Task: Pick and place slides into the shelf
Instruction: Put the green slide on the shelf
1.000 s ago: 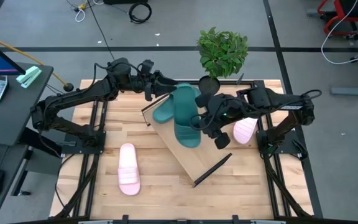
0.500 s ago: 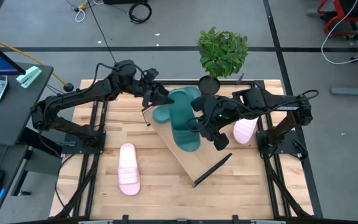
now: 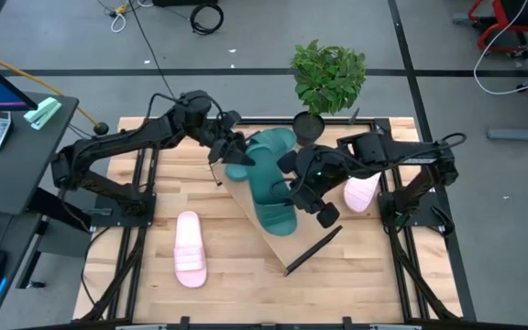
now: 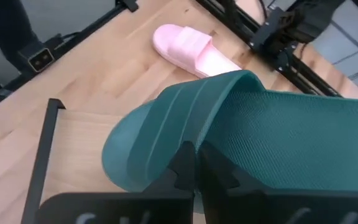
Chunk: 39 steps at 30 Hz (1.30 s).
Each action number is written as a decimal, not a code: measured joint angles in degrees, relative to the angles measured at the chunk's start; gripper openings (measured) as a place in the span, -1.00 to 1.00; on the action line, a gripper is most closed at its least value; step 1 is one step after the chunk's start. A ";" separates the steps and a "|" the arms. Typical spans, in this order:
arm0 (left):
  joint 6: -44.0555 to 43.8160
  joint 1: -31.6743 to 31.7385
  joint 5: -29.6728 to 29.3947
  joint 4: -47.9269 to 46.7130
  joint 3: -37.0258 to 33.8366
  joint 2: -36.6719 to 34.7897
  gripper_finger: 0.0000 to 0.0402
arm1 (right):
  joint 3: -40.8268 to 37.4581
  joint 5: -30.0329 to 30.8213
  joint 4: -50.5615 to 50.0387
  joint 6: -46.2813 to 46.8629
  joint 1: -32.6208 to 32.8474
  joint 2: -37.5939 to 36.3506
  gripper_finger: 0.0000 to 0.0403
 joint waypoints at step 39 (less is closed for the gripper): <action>1.66 1.80 13.05 0.60 -0.07 3.08 0.22 | 0.00 -3.46 2.48 4.12 2.84 2.12 -0.97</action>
